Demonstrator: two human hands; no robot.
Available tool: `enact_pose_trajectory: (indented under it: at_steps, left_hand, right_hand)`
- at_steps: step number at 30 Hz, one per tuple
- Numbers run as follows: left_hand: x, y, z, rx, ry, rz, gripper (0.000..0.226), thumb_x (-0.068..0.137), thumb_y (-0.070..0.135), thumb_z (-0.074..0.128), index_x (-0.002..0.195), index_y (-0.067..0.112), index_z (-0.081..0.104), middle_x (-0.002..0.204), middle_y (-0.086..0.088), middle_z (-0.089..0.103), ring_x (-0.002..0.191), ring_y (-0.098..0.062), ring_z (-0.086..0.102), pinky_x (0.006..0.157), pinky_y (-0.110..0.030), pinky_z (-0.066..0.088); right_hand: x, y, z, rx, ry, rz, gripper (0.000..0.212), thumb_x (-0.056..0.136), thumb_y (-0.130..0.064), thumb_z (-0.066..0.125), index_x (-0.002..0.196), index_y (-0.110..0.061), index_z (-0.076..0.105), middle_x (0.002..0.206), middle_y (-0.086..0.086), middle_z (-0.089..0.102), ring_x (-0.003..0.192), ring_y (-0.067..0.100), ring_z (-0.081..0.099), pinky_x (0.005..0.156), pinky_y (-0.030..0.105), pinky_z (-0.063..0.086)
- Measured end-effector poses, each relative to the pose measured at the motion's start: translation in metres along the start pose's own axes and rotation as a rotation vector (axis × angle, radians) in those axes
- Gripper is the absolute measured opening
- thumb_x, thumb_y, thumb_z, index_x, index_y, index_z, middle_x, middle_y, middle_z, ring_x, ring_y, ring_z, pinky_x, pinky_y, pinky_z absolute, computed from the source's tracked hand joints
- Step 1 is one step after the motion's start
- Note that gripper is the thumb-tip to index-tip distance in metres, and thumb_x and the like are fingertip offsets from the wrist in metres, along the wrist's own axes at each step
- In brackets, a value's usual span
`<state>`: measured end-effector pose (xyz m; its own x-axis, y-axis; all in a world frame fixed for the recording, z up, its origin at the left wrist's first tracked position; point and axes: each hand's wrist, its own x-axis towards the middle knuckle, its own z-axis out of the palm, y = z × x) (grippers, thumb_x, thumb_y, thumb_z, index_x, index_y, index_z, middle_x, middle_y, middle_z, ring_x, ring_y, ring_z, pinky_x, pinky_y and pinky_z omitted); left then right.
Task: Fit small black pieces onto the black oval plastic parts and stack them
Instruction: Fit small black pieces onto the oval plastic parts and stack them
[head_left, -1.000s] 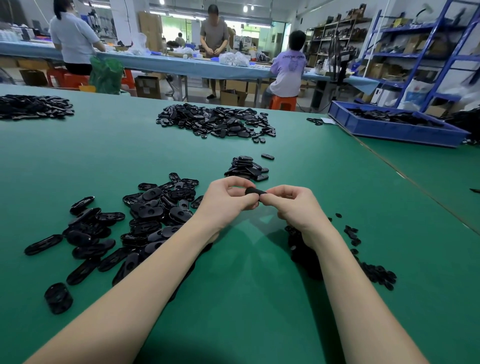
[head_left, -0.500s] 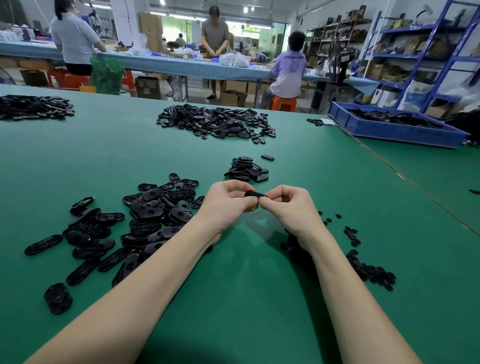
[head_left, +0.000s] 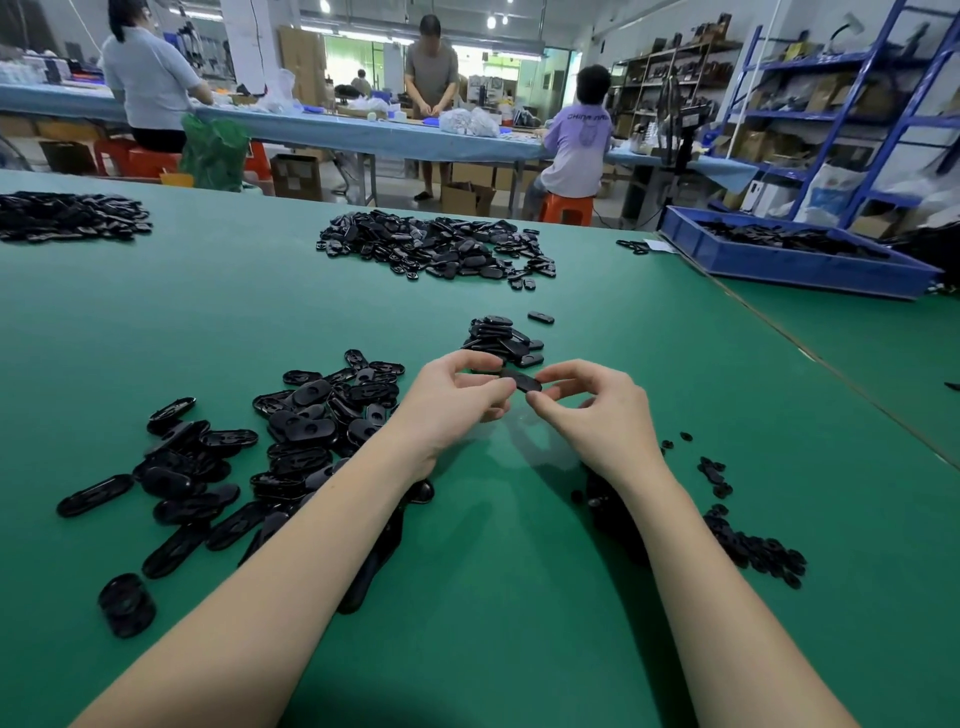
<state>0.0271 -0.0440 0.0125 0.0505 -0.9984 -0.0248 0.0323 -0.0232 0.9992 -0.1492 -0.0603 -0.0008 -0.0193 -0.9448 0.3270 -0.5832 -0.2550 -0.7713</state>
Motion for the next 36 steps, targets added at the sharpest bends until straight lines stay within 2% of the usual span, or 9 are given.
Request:
enact_pose_trajectory:
  at_steps: [3, 6, 11, 16, 23, 26, 29, 32, 36]
  left_hand:
    - [0.005, -0.001, -0.007, -0.009, 0.061, -0.036, 0.021, 0.093, 0.012, 0.069, 0.112, 0.007, 0.063, 0.094, -0.007, 0.069, 0.076, -0.017, 0.070, 0.078, -0.026, 0.062]
    - [0.009, -0.001, -0.014, -0.019, 0.106, -0.061, 0.017, 0.093, 0.013, 0.069, 0.108, 0.006, 0.064, 0.087, -0.006, 0.066, 0.077, -0.019, 0.069, 0.073, -0.024, 0.062]
    - [0.010, -0.001, -0.015, -0.018, 0.071, -0.062, 0.016, 0.094, 0.017, 0.070, 0.106, 0.007, 0.066, 0.090, -0.005, 0.067, 0.075, -0.016, 0.070, 0.075, -0.024, 0.062]
    - [0.014, 0.000, -0.018, -0.002, 0.067, -0.038, 0.015, 0.095, 0.019, 0.068, 0.106, 0.009, 0.066, 0.095, -0.005, 0.068, 0.076, -0.015, 0.070, 0.078, -0.025, 0.062]
    - [0.017, 0.005, -0.023, -0.015, 0.063, -0.022, 0.026, 0.100, 0.034, 0.061, 0.106, 0.010, 0.065, 0.103, -0.003, 0.069, 0.068, -0.010, 0.068, 0.066, -0.021, 0.060]
    - [0.015, 0.010, -0.024, 0.001, 0.052, -0.030, 0.027, 0.102, 0.039, 0.055, 0.098, 0.014, 0.066, 0.101, -0.001, 0.070, 0.071, -0.012, 0.069, 0.064, -0.022, 0.059]
    - [0.012, 0.015, -0.029, 0.083, 0.003, -0.049, 0.030, 0.103, 0.041, 0.052, 0.097, 0.016, 0.067, 0.104, 0.000, 0.072, 0.075, -0.012, 0.070, 0.070, -0.025, 0.059]
    - [0.009, 0.020, -0.037, 0.199, -0.108, -0.089, 0.033, 0.102, 0.044, 0.053, 0.098, 0.016, 0.068, 0.106, -0.001, 0.074, 0.080, -0.014, 0.071, 0.075, -0.027, 0.058]
    - [0.008, 0.023, -0.044, 0.282, -0.157, -0.081, 0.036, 0.102, 0.047, 0.051, 0.096, 0.017, 0.069, 0.106, -0.002, 0.075, 0.081, -0.015, 0.071, 0.075, -0.029, 0.058]
  right_hand:
    - [0.011, 0.003, 0.002, -0.066, 0.036, 0.089, 0.009, 0.080, -0.034, 0.079, 0.087, -0.037, 0.073, 0.073, -0.023, 0.071, 0.067, -0.004, 0.062, 0.064, 0.024, 0.047]
    - [0.031, 0.004, 0.010, -0.060, 0.052, 0.252, 0.011, 0.080, -0.032, 0.075, 0.092, -0.032, 0.075, 0.080, -0.017, 0.071, 0.085, 0.010, 0.069, 0.073, 0.028, 0.054]
    - [0.066, 0.002, 0.029, -0.083, 0.188, 0.390, 0.019, 0.082, -0.044, 0.076, 0.094, -0.029, 0.076, 0.091, -0.011, 0.072, 0.090, 0.018, 0.064, 0.069, 0.025, 0.039]
    - [0.084, 0.003, 0.047, -0.229, 0.140, 0.393, 0.024, 0.083, -0.048, 0.074, 0.098, -0.029, 0.074, 0.104, -0.003, 0.074, 0.100, 0.024, 0.067, 0.076, 0.027, 0.042]
    - [0.066, -0.007, 0.048, -0.230, 0.095, 0.243, 0.015, 0.084, -0.043, 0.070, 0.093, -0.032, 0.068, 0.086, -0.012, 0.069, 0.086, 0.016, 0.064, 0.066, 0.026, 0.042]
    - [0.053, -0.019, 0.038, -0.089, -0.073, 0.187, 0.009, 0.086, -0.034, 0.071, 0.090, -0.028, 0.074, 0.075, -0.014, 0.069, 0.073, 0.007, 0.062, 0.055, 0.021, 0.041]
    - [0.030, -0.033, 0.024, 0.027, -0.462, 0.208, 0.008, 0.091, -0.032, 0.072, 0.090, -0.025, 0.076, 0.073, -0.010, 0.076, 0.049, 0.002, 0.053, 0.046, 0.013, 0.040]
    - [0.012, -0.039, 0.017, -0.115, -0.692, 0.094, 0.013, 0.091, -0.034, 0.072, 0.097, -0.024, 0.078, 0.085, -0.008, 0.078, 0.052, 0.000, 0.055, 0.059, 0.018, 0.045]
    - [-0.003, -0.047, 0.015, -0.190, -0.738, 0.042, 0.012, 0.085, -0.041, 0.076, 0.092, -0.032, 0.078, 0.078, -0.014, 0.074, 0.060, -0.004, 0.059, 0.071, 0.024, 0.046]
